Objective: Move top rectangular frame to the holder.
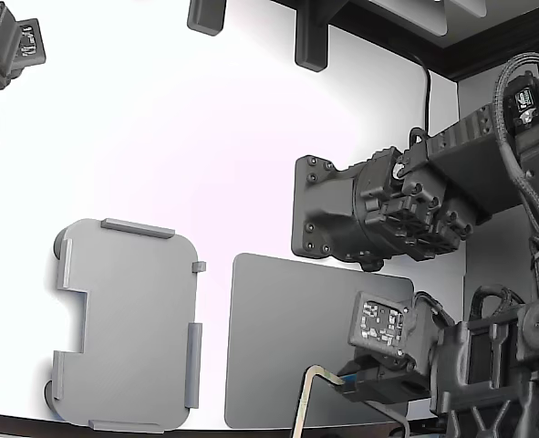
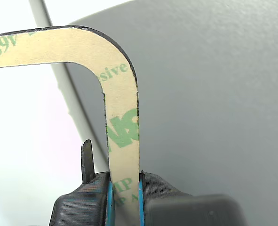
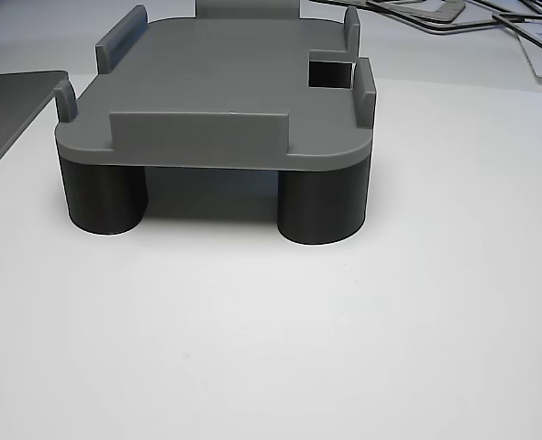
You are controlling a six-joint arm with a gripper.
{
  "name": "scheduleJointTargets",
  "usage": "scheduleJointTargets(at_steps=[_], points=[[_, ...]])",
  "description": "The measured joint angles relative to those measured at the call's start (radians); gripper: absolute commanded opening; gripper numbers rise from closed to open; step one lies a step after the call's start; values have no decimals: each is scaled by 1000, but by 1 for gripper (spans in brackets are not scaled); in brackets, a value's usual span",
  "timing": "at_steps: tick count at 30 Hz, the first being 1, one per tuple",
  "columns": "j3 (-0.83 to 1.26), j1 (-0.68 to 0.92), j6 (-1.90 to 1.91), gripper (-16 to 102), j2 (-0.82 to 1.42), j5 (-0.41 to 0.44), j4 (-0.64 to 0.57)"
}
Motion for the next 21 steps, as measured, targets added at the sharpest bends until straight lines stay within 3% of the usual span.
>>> scheduleJointTargets(at_steps=[11,21], points=[[-184,-318,267,-11,-167,23,-2],[-368,-508,551,-11,-431,40,-2]])
